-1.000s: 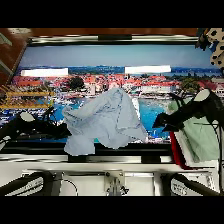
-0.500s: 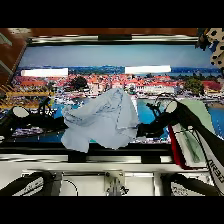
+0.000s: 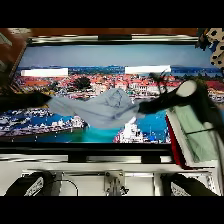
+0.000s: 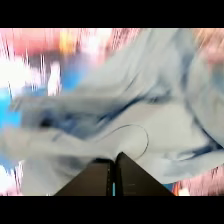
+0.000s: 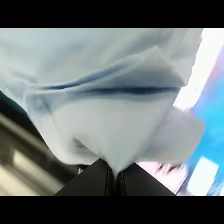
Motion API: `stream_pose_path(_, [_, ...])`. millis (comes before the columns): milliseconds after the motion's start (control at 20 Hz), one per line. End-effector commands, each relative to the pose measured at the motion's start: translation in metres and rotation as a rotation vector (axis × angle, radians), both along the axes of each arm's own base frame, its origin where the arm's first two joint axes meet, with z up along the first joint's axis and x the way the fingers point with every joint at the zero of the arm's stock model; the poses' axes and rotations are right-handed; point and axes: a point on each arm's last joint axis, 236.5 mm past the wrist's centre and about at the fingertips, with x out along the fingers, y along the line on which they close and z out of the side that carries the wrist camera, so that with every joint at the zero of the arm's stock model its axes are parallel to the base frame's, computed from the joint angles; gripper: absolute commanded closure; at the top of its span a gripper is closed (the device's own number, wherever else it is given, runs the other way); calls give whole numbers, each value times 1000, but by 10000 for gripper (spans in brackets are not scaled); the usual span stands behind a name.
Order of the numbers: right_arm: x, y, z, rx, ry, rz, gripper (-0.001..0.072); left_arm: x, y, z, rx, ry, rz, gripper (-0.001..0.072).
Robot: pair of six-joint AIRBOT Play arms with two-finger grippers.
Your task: Fold the shirts.
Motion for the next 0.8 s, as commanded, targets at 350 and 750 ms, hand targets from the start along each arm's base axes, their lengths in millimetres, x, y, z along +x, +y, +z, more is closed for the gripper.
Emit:
stream_pose_path(350, [-82, -39, 349, 173, -822, -182, 638, -189, 3, 370, -25, -1049, 111, 678])
stream_pose_path(750, [-126, -42, 218, 22, -174, -147, 638, -129, 25, 307, 105, -828, 172, 678])
